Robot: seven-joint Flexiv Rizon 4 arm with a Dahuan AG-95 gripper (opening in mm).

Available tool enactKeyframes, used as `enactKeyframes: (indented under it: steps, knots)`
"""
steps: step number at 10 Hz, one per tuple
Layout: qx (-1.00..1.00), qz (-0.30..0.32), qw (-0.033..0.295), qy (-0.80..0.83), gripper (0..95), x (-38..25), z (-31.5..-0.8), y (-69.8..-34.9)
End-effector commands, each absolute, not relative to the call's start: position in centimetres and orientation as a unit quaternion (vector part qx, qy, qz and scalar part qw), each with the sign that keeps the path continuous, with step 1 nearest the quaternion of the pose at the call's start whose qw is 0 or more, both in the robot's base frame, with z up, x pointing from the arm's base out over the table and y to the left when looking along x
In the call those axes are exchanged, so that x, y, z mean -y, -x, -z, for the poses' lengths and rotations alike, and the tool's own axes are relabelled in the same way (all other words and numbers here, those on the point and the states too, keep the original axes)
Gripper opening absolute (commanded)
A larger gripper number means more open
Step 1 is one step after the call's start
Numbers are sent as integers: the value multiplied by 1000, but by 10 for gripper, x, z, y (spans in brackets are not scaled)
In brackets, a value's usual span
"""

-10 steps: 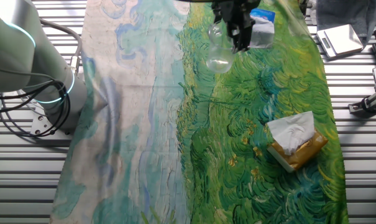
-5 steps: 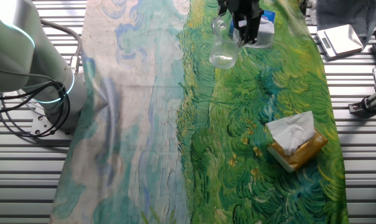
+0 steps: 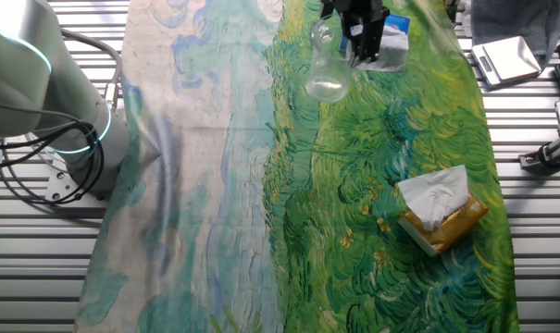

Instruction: Pick up the cup

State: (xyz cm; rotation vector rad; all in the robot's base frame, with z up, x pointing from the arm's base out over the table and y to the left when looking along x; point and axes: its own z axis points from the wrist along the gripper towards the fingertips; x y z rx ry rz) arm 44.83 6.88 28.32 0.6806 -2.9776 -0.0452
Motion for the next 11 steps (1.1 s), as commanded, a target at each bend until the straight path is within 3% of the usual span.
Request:
enactKeyframes:
  steps: [1, 11]
  knots:
    - [974, 14, 44, -222, 0, -69, -284, -446]
    - [972, 16, 43, -229, 0, -70, -285, -445]
